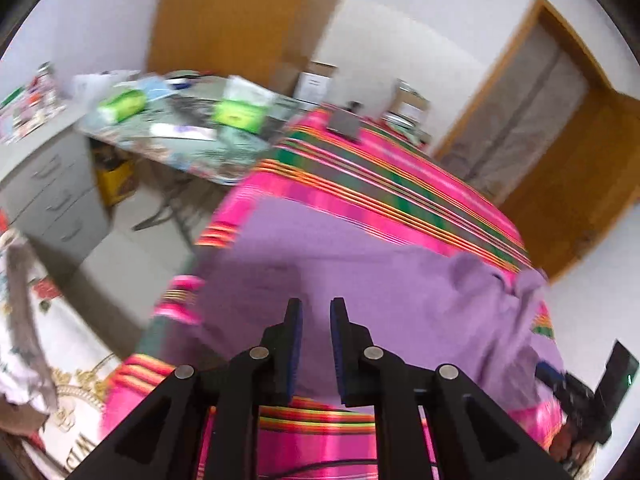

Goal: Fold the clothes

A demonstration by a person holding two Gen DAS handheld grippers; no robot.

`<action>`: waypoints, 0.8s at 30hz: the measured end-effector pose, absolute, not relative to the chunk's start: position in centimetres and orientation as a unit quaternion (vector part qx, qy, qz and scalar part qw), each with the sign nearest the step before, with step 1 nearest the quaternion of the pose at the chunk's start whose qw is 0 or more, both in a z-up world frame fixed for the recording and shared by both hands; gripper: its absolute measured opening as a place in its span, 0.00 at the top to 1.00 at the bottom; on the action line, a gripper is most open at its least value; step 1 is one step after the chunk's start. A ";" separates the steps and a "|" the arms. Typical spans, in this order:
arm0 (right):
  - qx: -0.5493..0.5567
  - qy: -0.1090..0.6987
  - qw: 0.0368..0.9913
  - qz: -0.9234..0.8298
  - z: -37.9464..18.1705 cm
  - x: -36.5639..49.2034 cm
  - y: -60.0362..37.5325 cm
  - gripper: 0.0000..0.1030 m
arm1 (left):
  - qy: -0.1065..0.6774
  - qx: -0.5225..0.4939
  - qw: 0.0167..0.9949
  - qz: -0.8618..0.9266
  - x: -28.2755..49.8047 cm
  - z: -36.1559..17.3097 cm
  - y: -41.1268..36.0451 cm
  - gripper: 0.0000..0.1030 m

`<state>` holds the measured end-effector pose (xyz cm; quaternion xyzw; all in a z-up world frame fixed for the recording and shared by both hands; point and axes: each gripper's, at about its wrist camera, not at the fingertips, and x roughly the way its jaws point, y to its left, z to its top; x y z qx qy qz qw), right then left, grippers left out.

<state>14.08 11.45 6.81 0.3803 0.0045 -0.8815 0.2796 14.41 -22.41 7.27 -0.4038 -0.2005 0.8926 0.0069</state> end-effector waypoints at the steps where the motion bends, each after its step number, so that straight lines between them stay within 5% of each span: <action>1: 0.381 -0.005 0.257 -0.888 7.1 14.0 13.2 0.84 | -0.185 -0.408 0.025 0.894 14.0 7.3 -21.1 0.81; 10: 0.375 -0.058 0.105 -0.919 9.5 12.4 24.9 0.83 | -0.115 -0.451 0.159 0.871 10.1 5.4 -10.7 0.80; 24: 0.414 -0.079 0.097 -0.902 7.6 1.0 22.3 0.75 | -0.069 -0.493 0.211 0.841 6.4 1.8 -3.4 0.80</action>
